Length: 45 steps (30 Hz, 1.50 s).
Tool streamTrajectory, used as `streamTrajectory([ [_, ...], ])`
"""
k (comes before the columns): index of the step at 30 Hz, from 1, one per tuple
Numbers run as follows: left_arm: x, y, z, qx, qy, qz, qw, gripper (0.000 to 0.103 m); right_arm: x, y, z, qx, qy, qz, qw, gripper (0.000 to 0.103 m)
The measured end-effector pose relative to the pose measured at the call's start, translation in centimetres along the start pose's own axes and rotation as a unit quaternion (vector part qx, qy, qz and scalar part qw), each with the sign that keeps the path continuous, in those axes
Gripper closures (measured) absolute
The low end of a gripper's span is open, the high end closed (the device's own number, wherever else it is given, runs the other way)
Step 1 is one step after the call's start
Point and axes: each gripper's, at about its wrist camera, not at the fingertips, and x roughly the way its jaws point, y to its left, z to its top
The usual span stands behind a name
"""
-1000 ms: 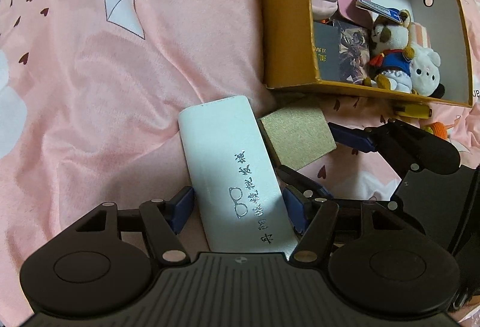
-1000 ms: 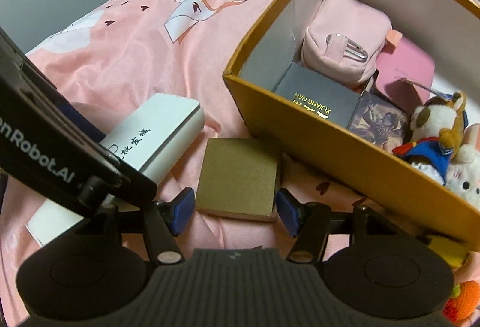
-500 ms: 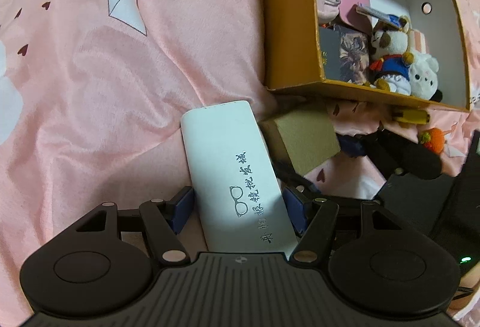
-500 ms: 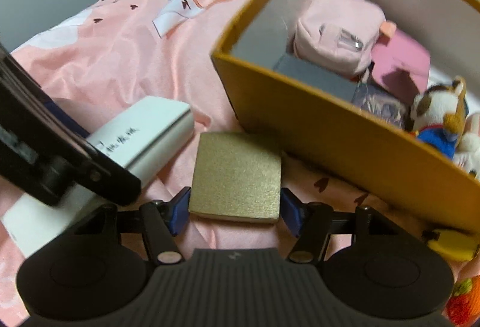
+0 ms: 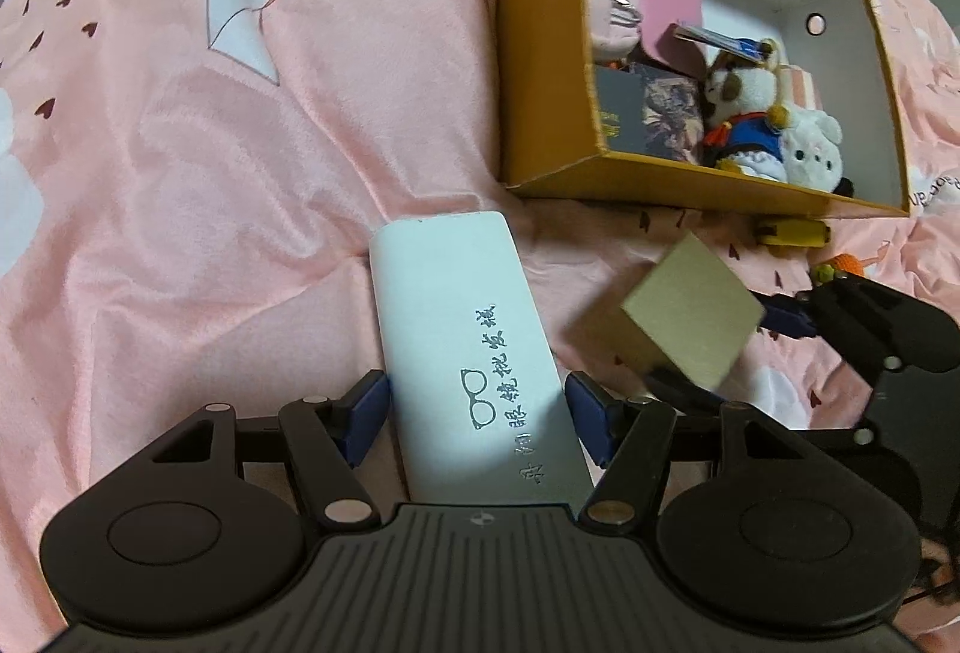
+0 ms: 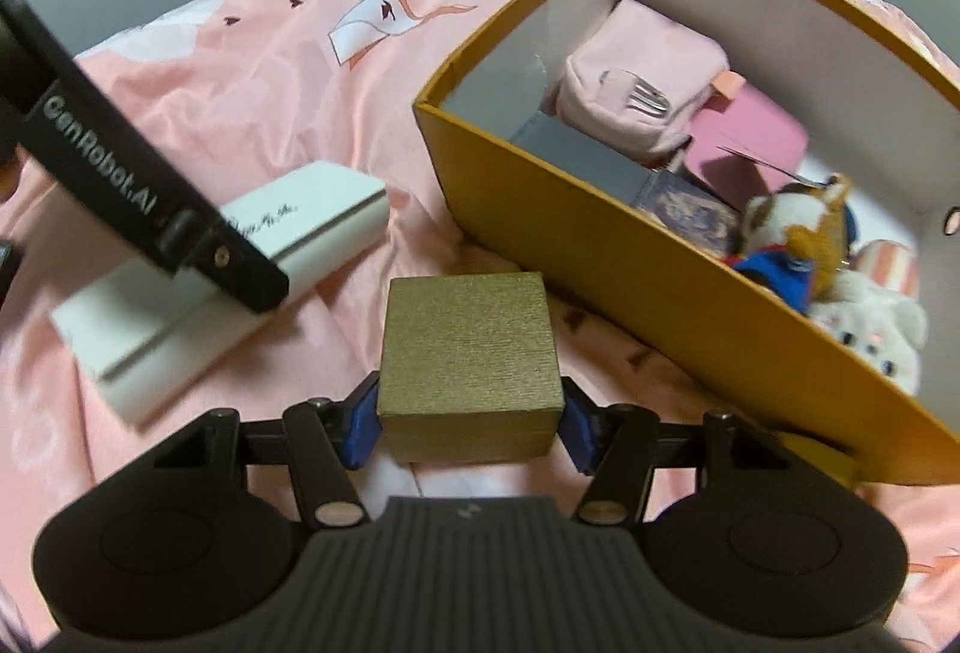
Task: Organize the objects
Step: 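Grasp the gold square box with the right tool, then carry the white case into the orange box with the left tool while the right tool carries the gold box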
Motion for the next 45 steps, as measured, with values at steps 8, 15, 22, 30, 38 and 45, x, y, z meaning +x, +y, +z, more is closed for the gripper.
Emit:
streamTrajectory([
  [8, -0.6, -2.5, -1.3, 0.04, -0.009, -0.017, 0.999, 0.03, -3.2, -3.2, -2.5, 0.021, 0.027, 0.001, 0.999, 0.042],
  [15, -0.4, -5.9, -2.0, 0.089, -0.006, -0.028, 0.9956, 0.03, -5.2, -5.1, -4.8, 0.034, 0.033, -0.027, 0.998, 0.042],
  [22, -2.2, -9.5, -1.5, 0.114, -0.026, -0.064, 0.9911, 0.03, -8.7, -7.2, -6.3, 0.051, 0.021, -0.047, 0.997, 0.042],
  [30, -5.0, -14.6, 0.9, 0.138, -0.056, -0.132, 0.9801, 0.03, -13.4, -8.7, -6.0, 0.047, -0.019, -0.071, 0.996, 0.042],
  [38, -5.5, -18.7, 6.4, 0.116, -0.111, -0.184, 0.9698, 0.03, -16.3, -11.7, -3.1, 0.037, -0.041, -0.132, 0.99, 0.042],
  [45, -0.8, -21.3, 12.0, 0.088, -0.117, -0.166, 0.9753, 0.03, -15.0, -15.8, -0.8, 0.034, -0.026, -0.194, 0.98, 0.042],
])
